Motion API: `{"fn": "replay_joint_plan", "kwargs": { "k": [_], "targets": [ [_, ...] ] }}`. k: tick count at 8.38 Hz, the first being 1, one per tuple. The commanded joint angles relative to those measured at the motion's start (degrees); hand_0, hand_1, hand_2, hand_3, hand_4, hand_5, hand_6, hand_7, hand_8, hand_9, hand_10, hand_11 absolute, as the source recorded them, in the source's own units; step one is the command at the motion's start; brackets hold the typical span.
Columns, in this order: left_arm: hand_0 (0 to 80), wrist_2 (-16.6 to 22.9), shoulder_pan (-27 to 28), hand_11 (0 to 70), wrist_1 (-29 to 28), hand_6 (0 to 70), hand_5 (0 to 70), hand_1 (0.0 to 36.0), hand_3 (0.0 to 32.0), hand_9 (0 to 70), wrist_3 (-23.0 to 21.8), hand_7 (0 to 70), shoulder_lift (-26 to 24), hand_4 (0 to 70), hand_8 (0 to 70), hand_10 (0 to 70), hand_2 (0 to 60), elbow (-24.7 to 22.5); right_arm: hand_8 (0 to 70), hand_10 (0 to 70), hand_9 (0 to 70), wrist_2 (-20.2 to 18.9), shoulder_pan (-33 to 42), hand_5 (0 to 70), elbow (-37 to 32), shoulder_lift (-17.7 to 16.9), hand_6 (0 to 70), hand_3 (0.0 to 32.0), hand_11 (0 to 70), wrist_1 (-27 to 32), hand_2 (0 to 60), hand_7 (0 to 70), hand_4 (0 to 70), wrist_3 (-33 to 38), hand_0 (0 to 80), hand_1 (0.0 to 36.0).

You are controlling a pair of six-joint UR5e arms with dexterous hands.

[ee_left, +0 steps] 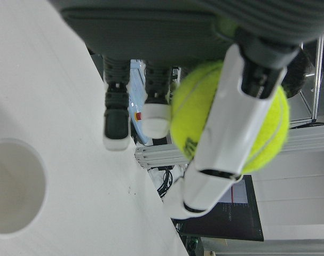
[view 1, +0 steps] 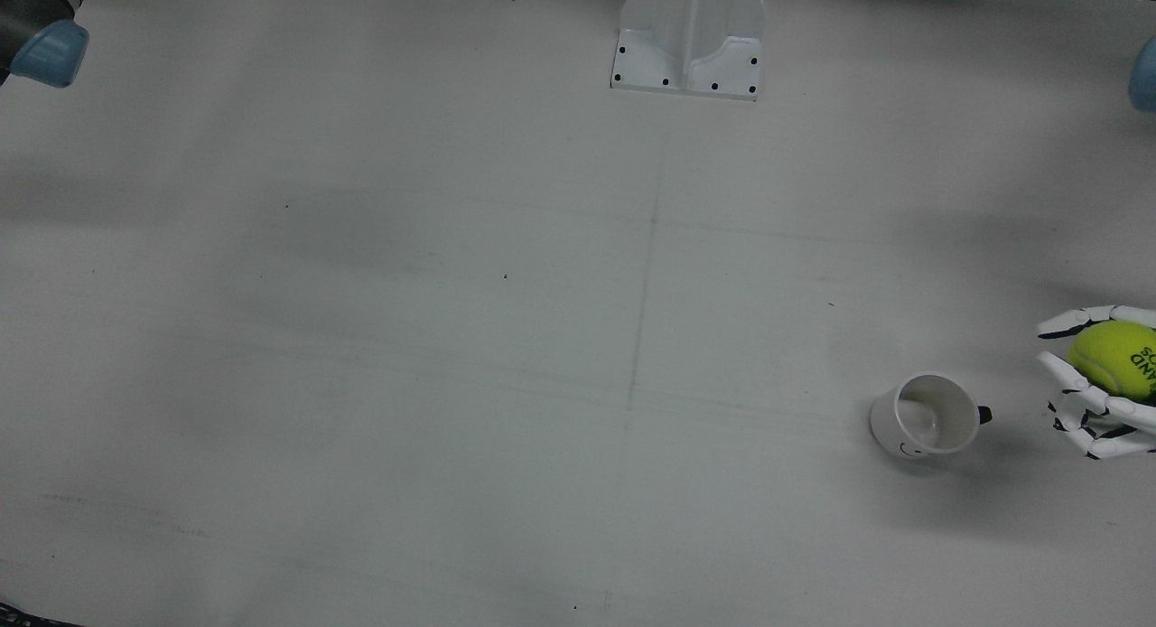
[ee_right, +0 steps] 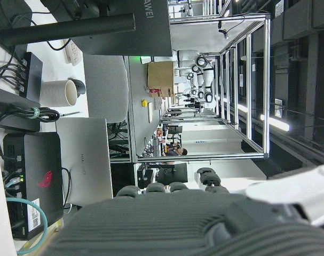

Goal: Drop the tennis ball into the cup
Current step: 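Move the left hand holding the tennis ball over the white mug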

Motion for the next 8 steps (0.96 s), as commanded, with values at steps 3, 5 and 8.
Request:
{"fn": "replay_joint_plan", "kwargs": {
  "k": [3, 5, 8],
  "targets": [
    [80.0, -4.2, 7.1, 57.1, -3.0, 31.9, 18.8, 36.0, 0.0, 70.0, -0.1, 70.0, -0.2, 70.0, 65.4, 39.5, 60.0, 3.9, 0.0, 0.0, 0.0, 0.0, 0.0, 0.0, 0.0, 0.0, 0.0, 0.0, 0.0, 0.0, 0.0, 0.0, 0.0, 0.0, 0.0, 0.0],
    [80.0, -7.0, 7.1, 49.4, -1.7, 27.7, 17.5, 36.0, 0.0, 70.0, -1.1, 70.0, -1.3, 70.0, 56.2, 33.3, 60.0, 3.6, 0.0, 0.0, 0.0, 0.0, 0.0, 0.0, 0.0, 0.0, 0.0, 0.0, 0.0, 0.0, 0.0, 0.0, 0.0, 0.0, 0.0, 0.0],
    [80.0, -7.2, 7.1, 21.9, -1.3, 10.4, 13.0, 36.0, 0.0, 31.2, -1.1, 20.2, -2.4, 70.0, 20.9, 13.0, 59.8, 3.6, 0.0, 0.0, 0.0, 0.0, 0.0, 0.0, 0.0, 0.0, 0.0, 0.0, 0.0, 0.0, 0.0, 0.0, 0.0, 0.0, 0.0, 0.0]
  ]
}}
